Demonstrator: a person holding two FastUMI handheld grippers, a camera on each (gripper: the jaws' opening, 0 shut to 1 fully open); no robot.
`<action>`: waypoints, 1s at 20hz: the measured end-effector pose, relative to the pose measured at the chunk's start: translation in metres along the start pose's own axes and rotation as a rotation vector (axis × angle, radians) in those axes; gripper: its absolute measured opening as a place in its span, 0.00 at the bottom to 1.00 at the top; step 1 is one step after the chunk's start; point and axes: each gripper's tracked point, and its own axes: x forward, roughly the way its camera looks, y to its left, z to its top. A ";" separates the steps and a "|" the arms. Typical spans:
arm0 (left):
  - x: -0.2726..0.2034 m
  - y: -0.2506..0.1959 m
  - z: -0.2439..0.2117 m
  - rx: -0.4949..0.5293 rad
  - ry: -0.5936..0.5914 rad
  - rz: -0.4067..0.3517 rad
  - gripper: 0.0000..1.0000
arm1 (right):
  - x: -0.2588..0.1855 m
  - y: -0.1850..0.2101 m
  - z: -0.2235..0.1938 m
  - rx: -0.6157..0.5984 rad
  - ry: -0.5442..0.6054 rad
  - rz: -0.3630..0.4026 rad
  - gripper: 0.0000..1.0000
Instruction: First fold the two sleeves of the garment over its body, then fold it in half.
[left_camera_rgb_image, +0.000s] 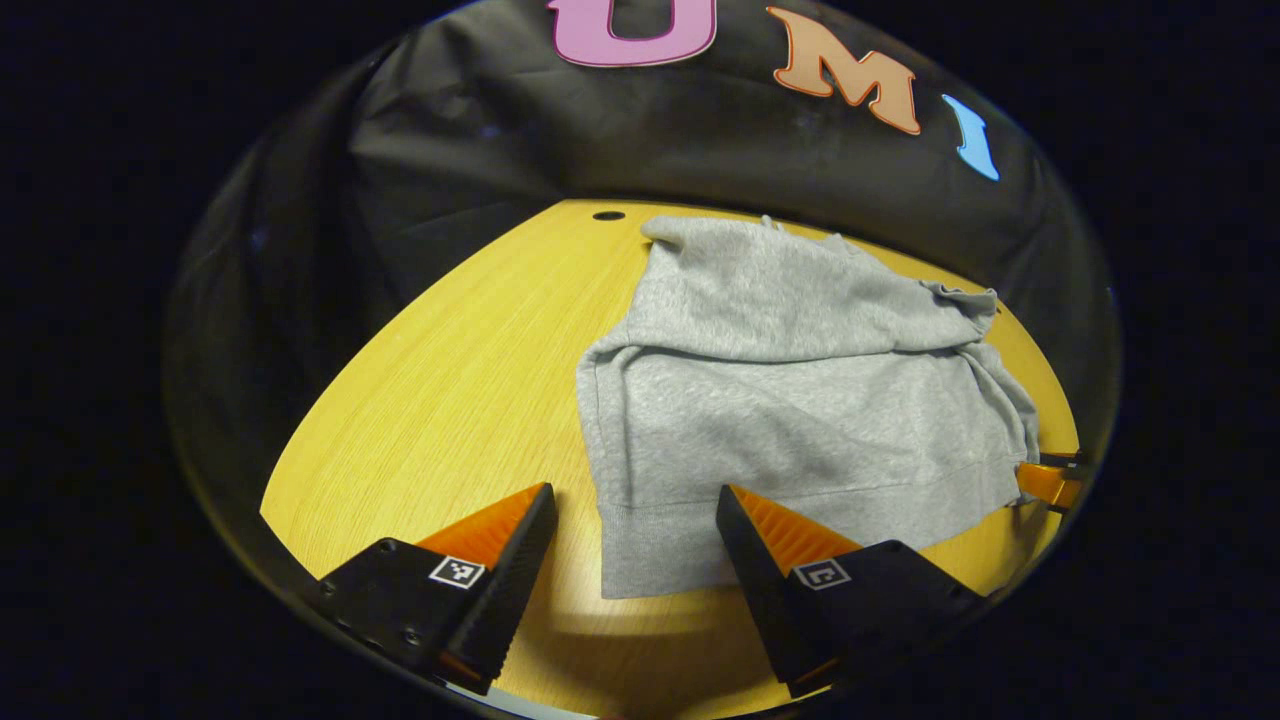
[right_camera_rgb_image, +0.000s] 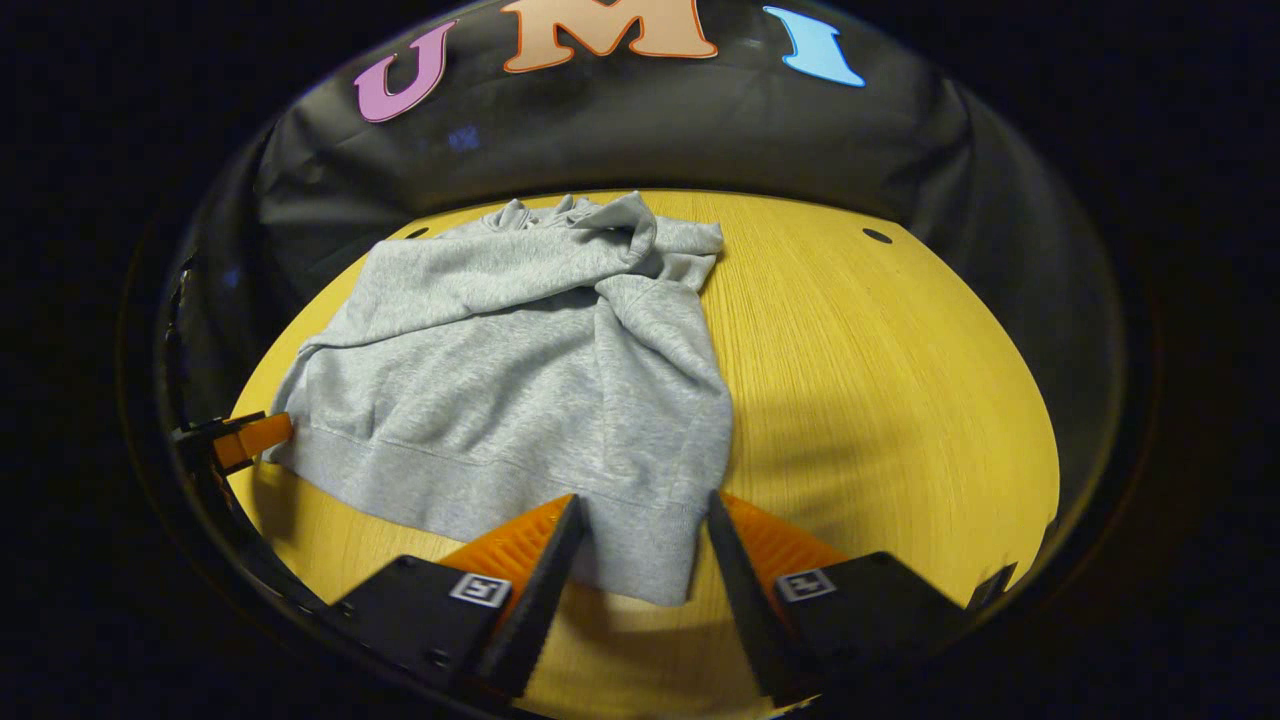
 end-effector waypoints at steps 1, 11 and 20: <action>-0.001 -0.005 -0.001 0.017 0.009 -0.025 0.94 | 0.000 0.004 0.001 0.008 0.003 0.011 0.70; 0.008 -0.020 0.009 -0.081 0.051 -0.129 0.04 | 0.004 0.016 0.005 0.036 0.090 0.057 0.08; -0.008 -0.020 -0.002 -0.057 0.139 -0.156 0.00 | -0.015 0.007 0.002 0.060 0.133 0.080 0.08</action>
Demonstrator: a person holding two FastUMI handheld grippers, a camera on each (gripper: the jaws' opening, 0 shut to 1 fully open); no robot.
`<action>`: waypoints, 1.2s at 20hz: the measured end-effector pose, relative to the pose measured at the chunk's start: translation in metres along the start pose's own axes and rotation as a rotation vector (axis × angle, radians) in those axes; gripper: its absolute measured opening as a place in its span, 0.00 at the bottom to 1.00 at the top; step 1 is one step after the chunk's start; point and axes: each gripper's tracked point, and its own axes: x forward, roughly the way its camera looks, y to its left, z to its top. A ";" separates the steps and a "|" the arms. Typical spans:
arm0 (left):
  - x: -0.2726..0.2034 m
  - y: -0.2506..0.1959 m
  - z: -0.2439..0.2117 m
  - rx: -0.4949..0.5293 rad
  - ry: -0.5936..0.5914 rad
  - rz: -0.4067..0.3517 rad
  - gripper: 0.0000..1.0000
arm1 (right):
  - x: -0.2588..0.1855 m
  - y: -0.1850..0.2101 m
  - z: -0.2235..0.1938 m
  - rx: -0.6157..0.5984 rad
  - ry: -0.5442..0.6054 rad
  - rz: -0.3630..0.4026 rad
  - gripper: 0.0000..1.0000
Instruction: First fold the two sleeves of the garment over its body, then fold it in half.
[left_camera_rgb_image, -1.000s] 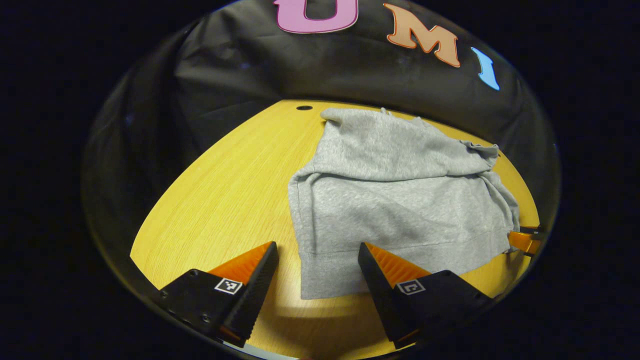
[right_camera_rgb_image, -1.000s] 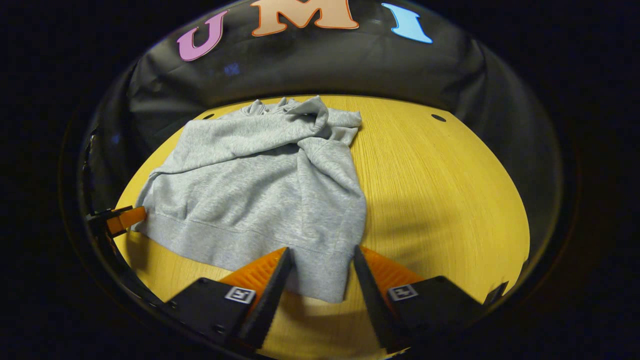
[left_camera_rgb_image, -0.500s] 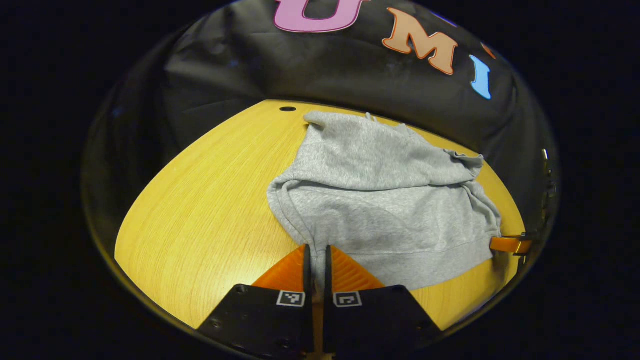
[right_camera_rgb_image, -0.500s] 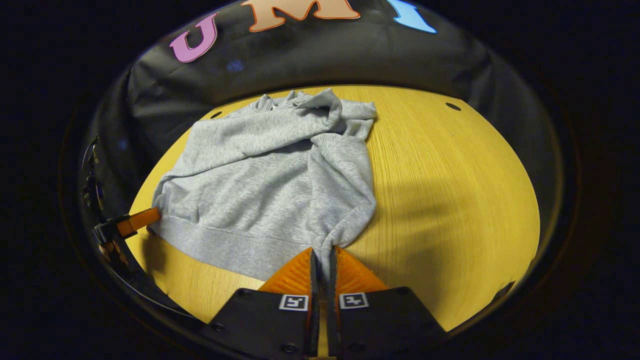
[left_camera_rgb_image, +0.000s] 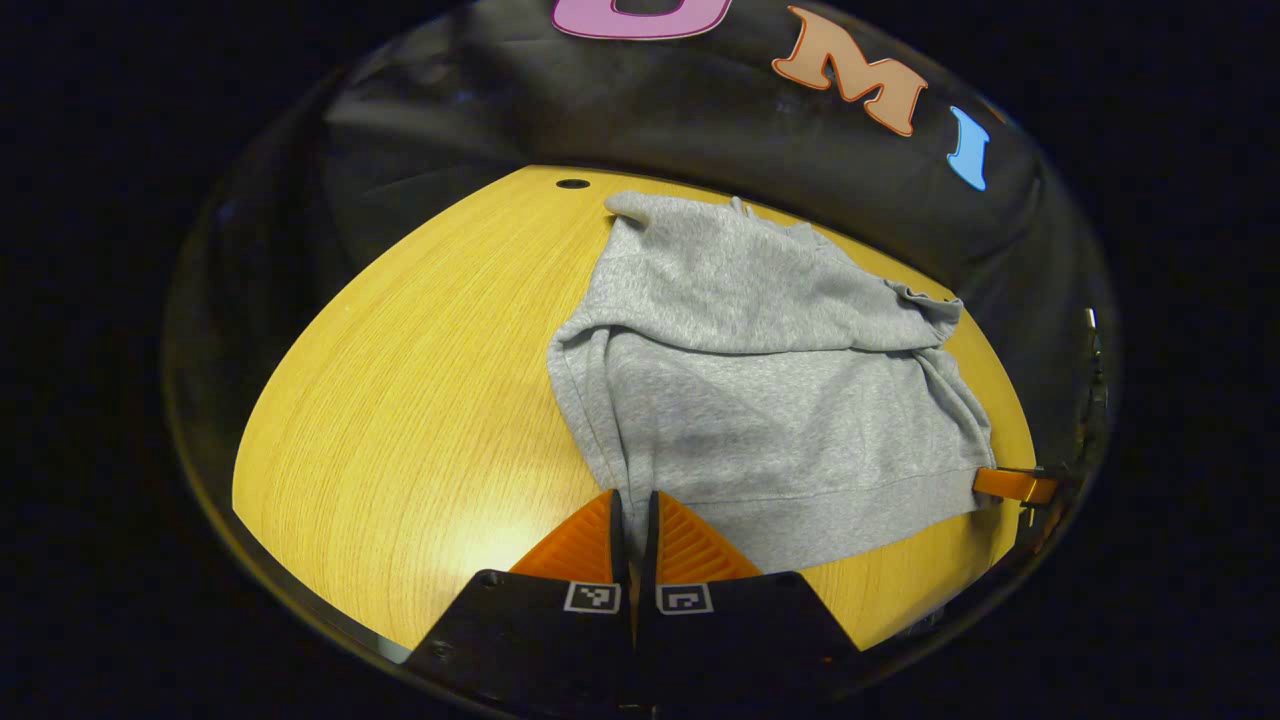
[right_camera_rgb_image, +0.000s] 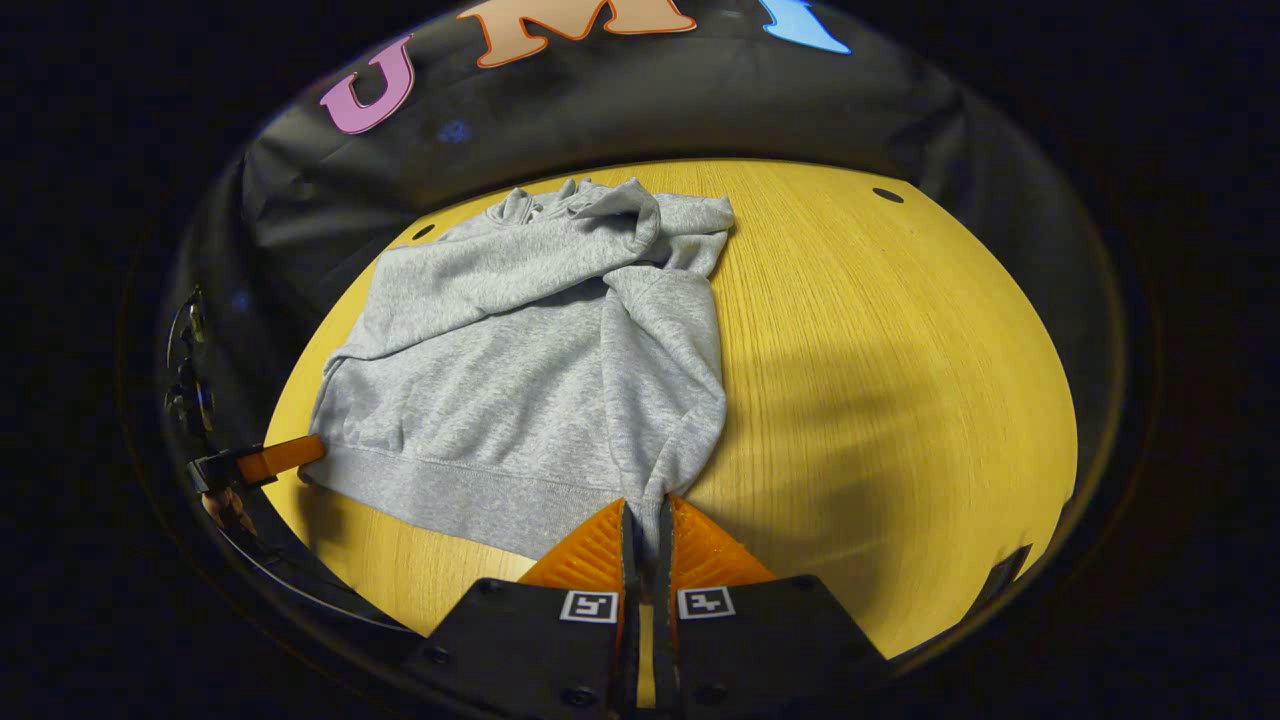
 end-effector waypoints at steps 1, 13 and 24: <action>0.001 0.001 0.000 -0.003 0.013 -0.001 0.00 | 0.000 0.001 0.001 -0.004 0.008 0.003 0.08; -0.020 -0.018 0.048 -0.005 0.013 -0.036 0.00 | -0.034 0.017 0.064 0.066 -0.067 0.096 0.07; -0.014 -0.023 0.138 -0.045 -0.046 -0.068 0.00 | -0.031 0.030 0.163 0.211 -0.132 0.199 0.07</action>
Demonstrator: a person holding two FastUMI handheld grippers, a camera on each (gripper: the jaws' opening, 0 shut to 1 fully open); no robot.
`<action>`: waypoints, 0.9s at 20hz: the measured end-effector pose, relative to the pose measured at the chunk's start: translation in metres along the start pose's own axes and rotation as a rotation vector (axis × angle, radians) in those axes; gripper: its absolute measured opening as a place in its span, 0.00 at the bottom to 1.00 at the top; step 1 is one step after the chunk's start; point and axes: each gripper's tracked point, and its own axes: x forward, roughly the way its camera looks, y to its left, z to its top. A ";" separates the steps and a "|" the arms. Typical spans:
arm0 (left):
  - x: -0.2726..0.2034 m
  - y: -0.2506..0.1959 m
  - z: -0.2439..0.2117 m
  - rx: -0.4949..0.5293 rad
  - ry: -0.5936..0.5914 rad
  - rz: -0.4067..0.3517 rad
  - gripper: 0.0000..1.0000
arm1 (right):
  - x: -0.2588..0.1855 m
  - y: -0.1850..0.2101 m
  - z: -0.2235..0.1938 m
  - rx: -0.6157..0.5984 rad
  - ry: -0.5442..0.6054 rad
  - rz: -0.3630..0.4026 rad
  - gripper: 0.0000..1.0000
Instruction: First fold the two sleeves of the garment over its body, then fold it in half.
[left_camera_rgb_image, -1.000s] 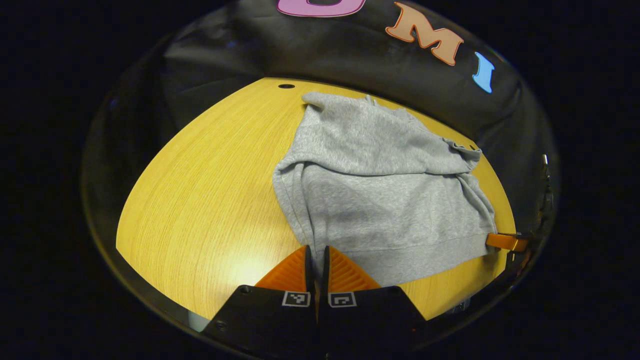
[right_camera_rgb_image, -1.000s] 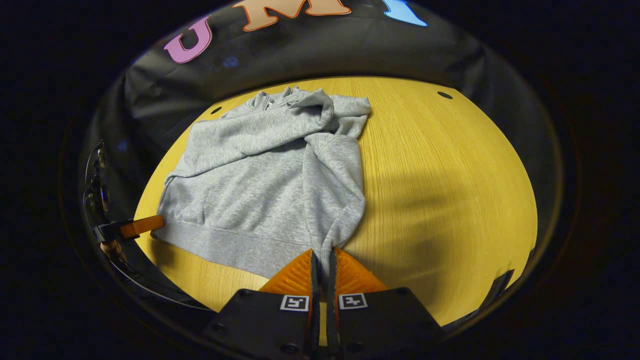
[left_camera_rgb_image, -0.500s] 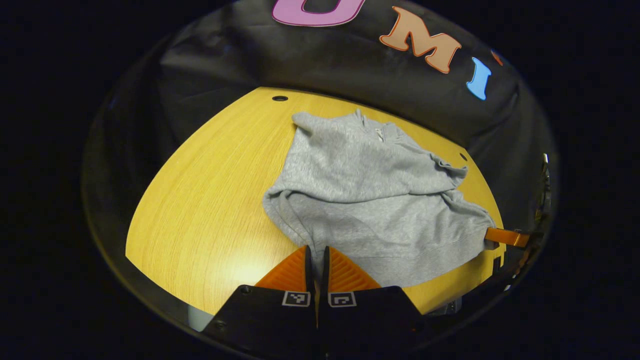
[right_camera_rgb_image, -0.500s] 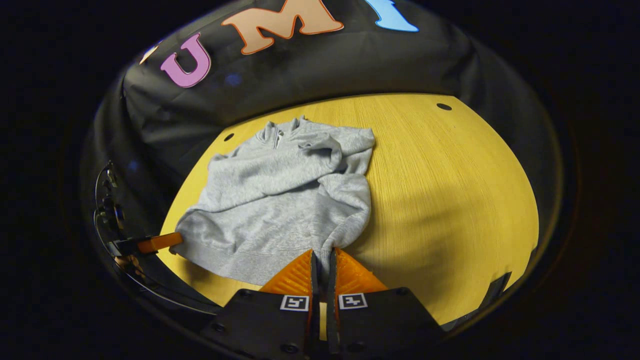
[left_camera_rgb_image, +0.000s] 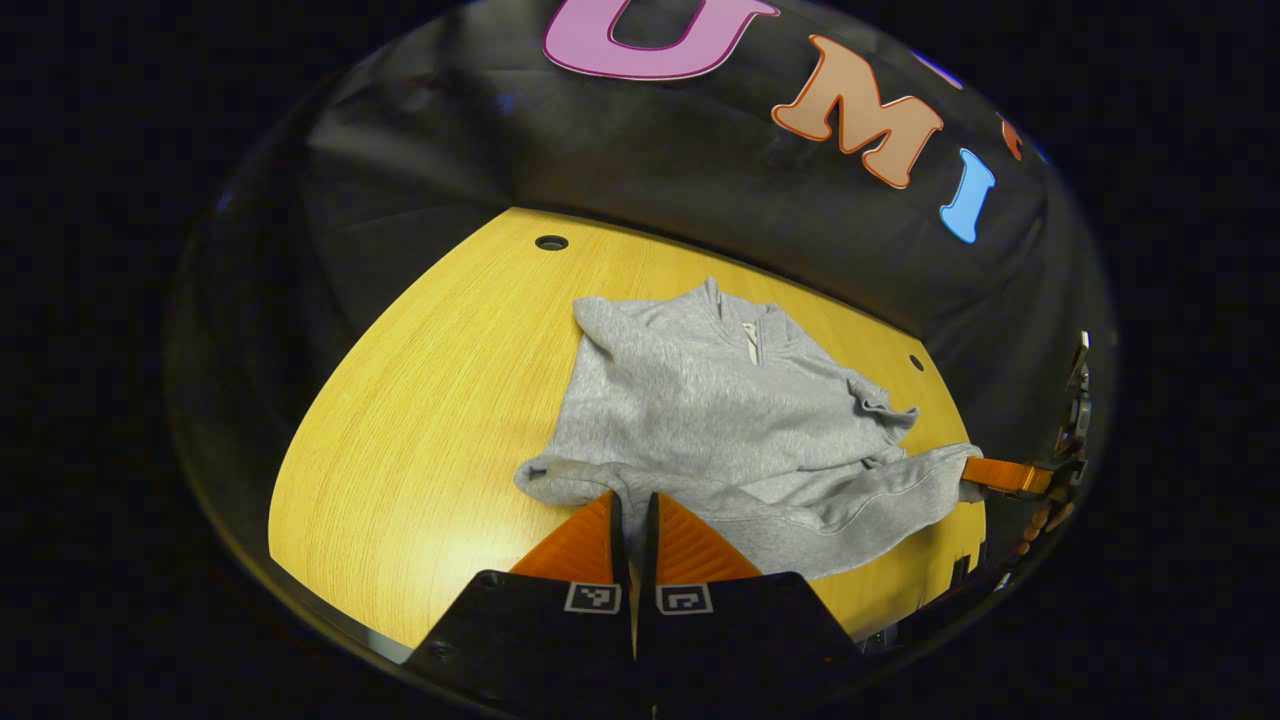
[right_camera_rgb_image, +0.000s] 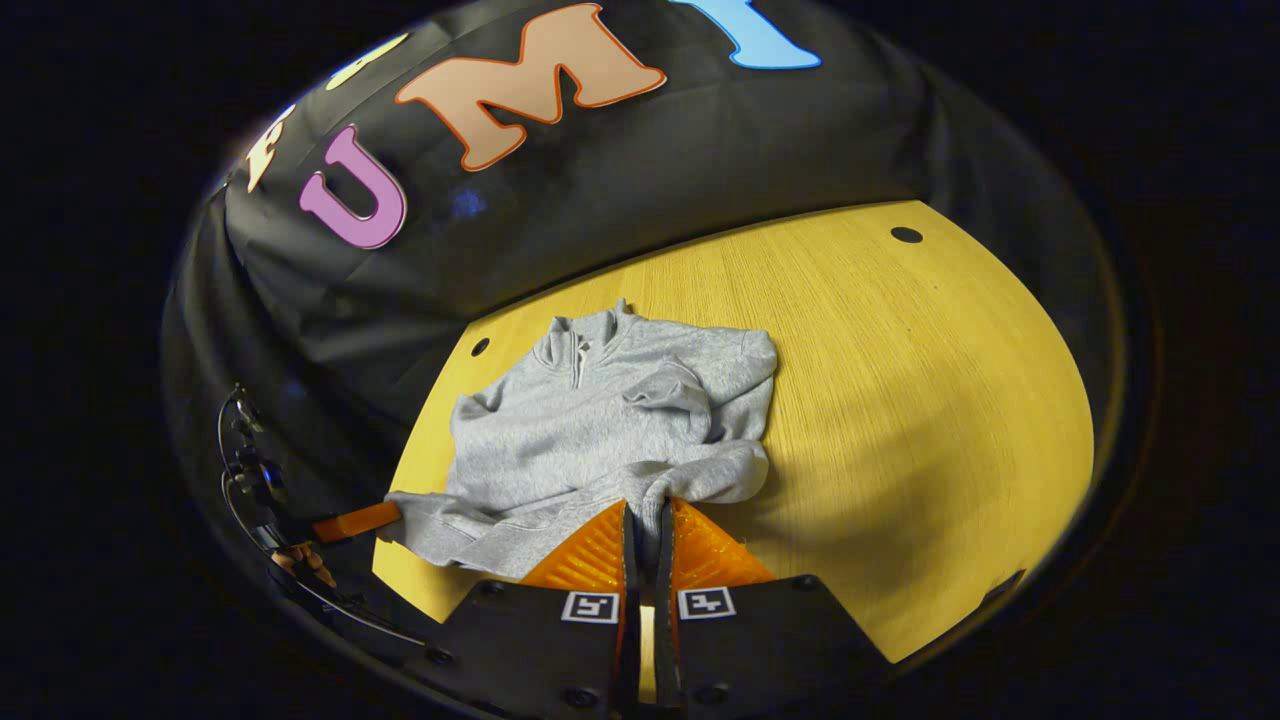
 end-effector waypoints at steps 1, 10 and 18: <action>0.003 0.000 0.009 -0.012 -0.004 -0.006 0.00 | 0.004 0.001 0.008 0.020 -0.008 0.001 0.07; 0.062 0.001 0.059 -0.122 0.078 -0.059 0.00 | 0.062 -0.008 0.051 0.210 0.053 -0.001 0.00; 0.103 0.004 0.082 -0.368 0.132 -0.067 0.07 | 0.100 -0.006 0.081 0.325 0.043 0.017 0.17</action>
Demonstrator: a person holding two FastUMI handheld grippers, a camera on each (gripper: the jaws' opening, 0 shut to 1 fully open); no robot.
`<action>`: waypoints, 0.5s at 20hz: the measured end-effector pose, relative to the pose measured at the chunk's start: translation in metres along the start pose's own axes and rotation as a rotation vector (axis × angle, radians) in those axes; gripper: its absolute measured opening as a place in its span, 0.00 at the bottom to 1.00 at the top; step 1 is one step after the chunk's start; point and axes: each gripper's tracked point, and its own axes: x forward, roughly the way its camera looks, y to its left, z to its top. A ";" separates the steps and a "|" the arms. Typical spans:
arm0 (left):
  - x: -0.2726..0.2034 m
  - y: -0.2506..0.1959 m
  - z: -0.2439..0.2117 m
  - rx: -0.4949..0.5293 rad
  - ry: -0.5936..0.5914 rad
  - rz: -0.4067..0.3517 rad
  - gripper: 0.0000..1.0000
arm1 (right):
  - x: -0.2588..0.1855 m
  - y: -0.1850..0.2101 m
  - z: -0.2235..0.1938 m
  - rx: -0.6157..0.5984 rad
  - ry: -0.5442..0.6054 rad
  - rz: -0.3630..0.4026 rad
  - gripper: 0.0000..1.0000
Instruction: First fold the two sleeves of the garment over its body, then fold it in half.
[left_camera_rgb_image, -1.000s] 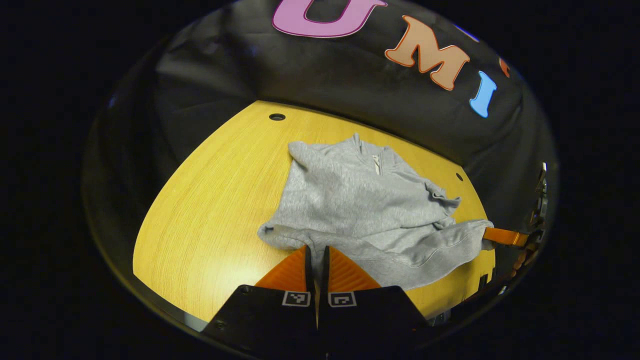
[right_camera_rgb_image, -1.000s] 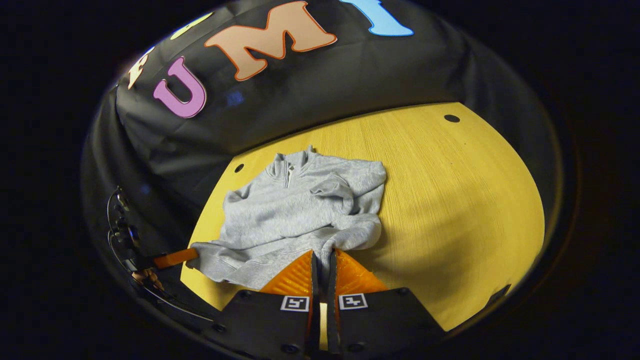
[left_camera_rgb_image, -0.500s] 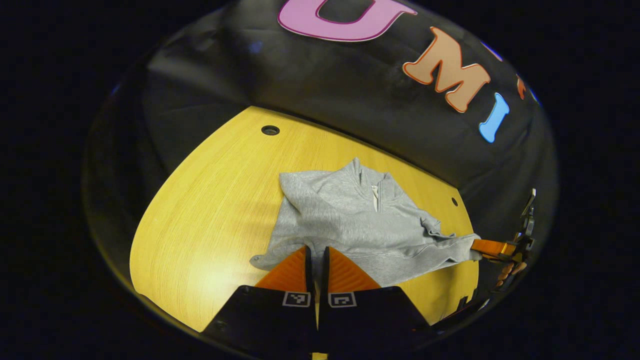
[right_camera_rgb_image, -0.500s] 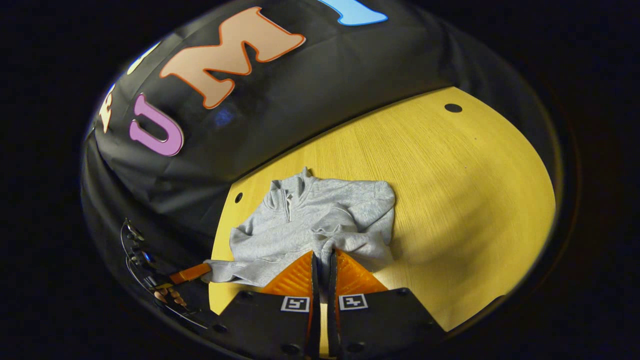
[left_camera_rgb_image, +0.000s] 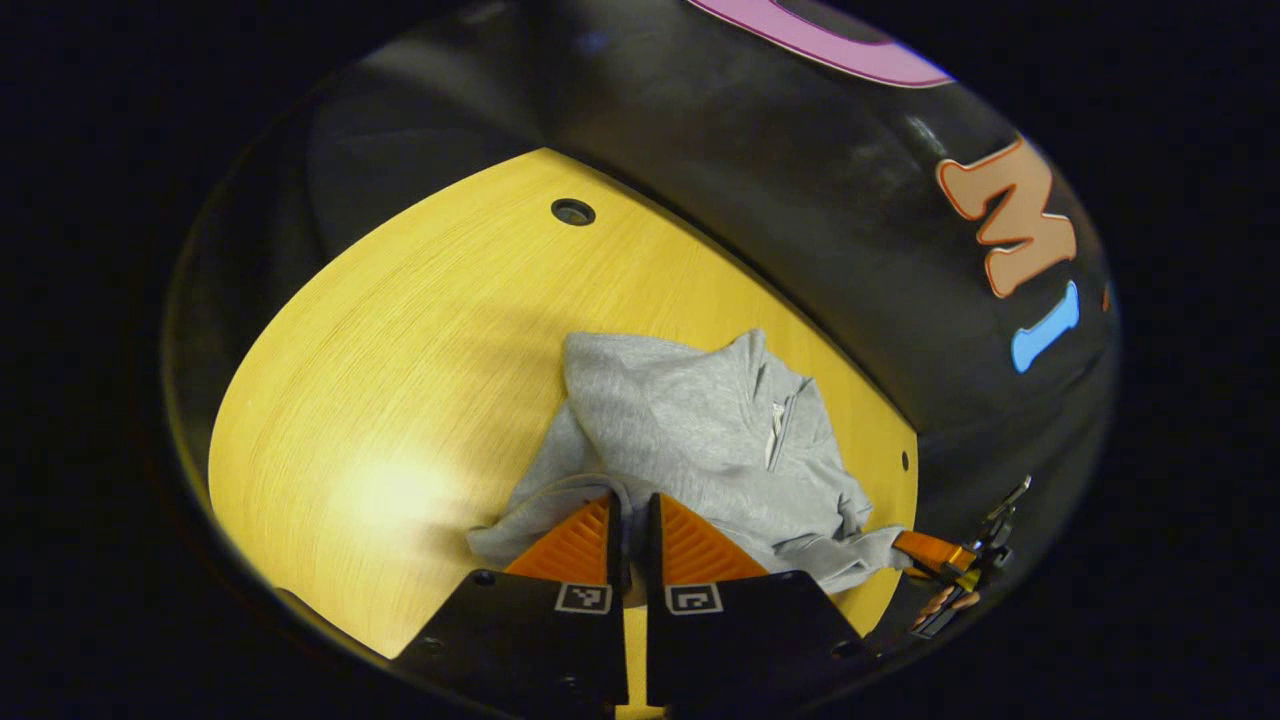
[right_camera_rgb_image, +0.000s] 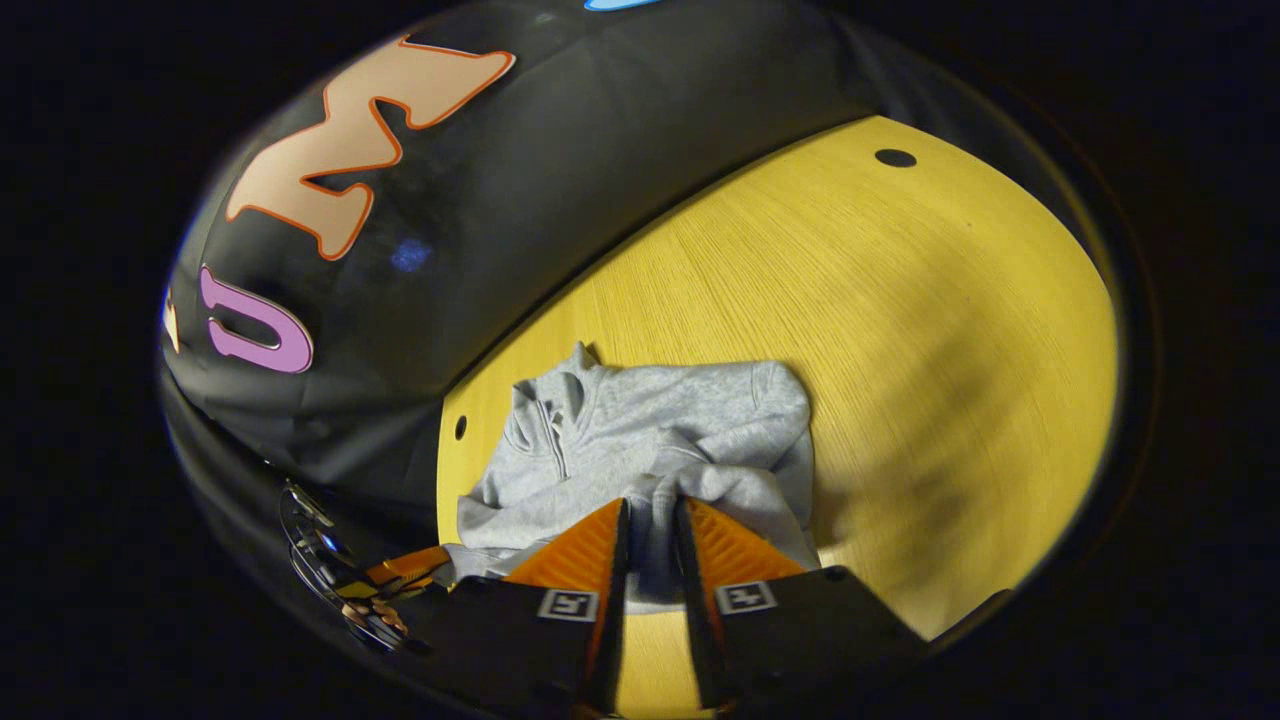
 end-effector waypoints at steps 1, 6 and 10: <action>-0.007 -0.006 0.001 -0.017 -0.016 -0.024 0.07 | -0.009 0.009 0.008 -0.002 -0.044 0.029 0.43; -0.011 -0.024 0.046 0.087 -0.240 -0.065 0.81 | -0.016 0.020 0.044 -0.079 -0.222 0.036 0.96; -0.042 -0.039 0.085 0.282 -0.458 0.009 0.96 | -0.042 0.027 0.056 -0.172 -0.341 0.017 0.96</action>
